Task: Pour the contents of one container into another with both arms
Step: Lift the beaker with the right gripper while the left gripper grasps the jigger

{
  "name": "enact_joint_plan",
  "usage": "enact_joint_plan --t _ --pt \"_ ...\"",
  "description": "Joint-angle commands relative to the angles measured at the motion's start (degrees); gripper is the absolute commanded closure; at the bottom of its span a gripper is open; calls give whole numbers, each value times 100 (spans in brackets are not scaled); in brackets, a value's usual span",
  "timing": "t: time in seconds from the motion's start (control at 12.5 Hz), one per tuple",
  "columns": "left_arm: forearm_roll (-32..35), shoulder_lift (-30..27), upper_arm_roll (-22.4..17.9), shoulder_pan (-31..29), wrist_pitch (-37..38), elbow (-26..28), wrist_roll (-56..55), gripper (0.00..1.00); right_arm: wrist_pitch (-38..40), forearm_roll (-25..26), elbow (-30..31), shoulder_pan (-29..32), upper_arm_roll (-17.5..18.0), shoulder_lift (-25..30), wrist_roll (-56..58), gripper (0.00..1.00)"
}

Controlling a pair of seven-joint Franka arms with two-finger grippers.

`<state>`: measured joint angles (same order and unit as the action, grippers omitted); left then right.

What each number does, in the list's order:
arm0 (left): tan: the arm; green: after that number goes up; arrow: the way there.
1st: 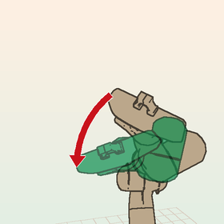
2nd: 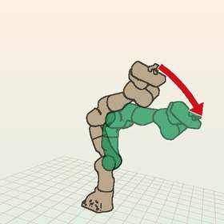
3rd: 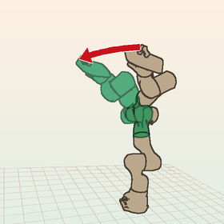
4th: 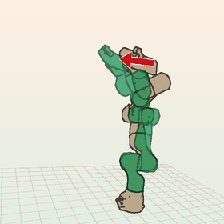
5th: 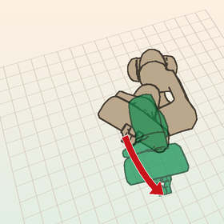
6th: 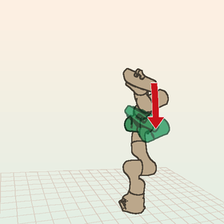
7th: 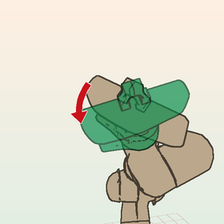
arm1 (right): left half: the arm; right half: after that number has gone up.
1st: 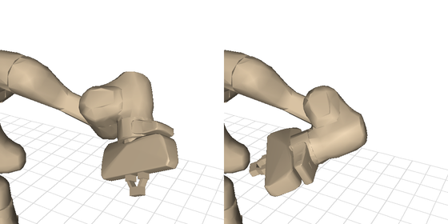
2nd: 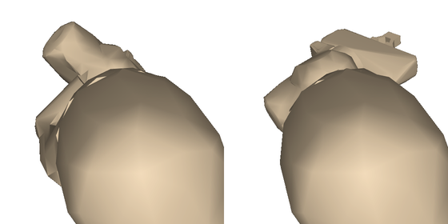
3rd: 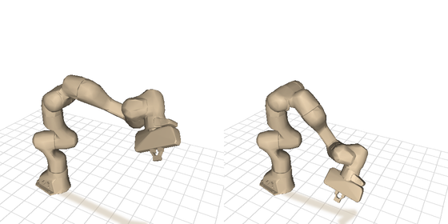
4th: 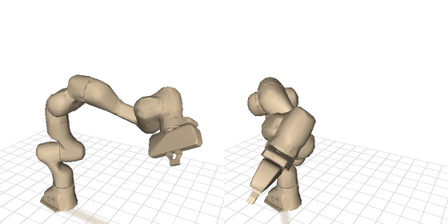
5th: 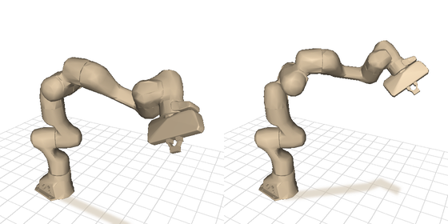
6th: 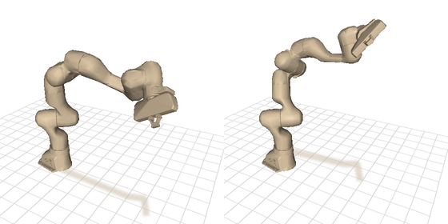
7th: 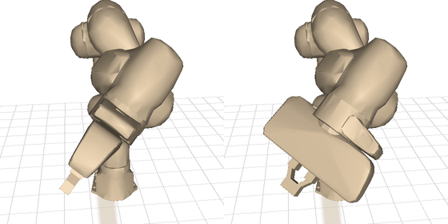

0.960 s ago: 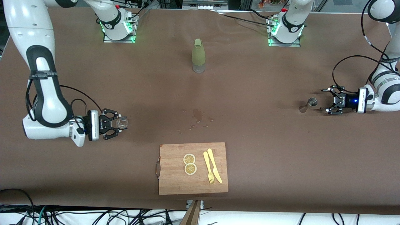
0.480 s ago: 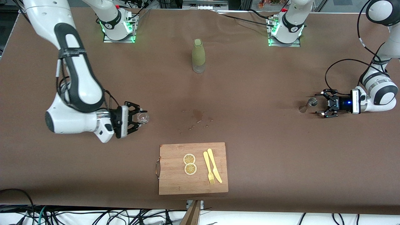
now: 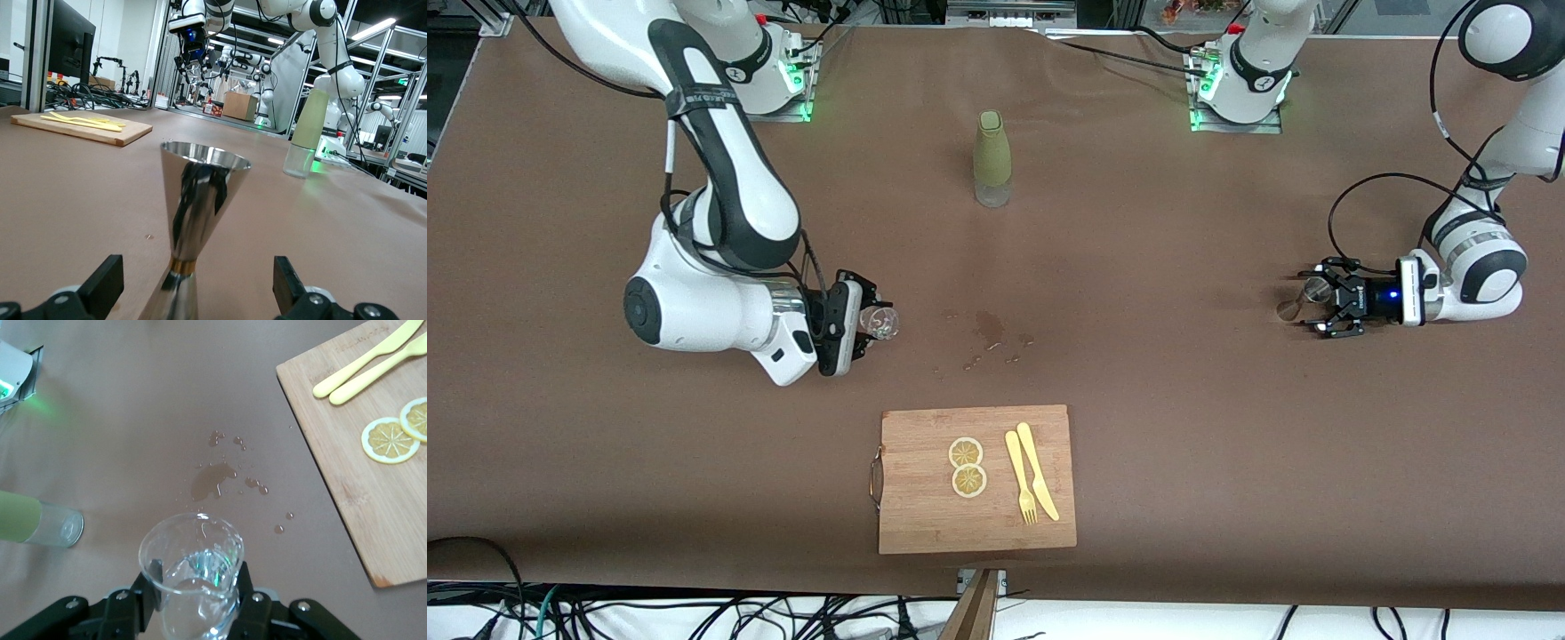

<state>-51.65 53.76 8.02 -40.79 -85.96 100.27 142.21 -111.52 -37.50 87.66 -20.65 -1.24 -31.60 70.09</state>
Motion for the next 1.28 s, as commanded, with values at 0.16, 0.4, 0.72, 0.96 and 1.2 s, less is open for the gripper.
enact_joint_plan --t 0.16,0.4,0.72,0.96,1.2 --pt "-355 -182 -38 212 -290 432 457 10 -28 322 -12 -343 -95 102 -206 80" --pt "-442 -191 -38 300 -290 458 457 44 -28 542 -214 -510 -87 102 -583 80" --pt "-451 -226 -38 318 -281 458 448 100 -81 674 -363 -764 -78 32 -883 80" --pt "-460 -235 -38 326 -255 450 387 100 -142 867 -478 -993 -69 -39 -1260 80" --pt "-460 -322 -20 335 -237 458 221 100 -265 894 -487 -1169 -69 -39 -1550 80"
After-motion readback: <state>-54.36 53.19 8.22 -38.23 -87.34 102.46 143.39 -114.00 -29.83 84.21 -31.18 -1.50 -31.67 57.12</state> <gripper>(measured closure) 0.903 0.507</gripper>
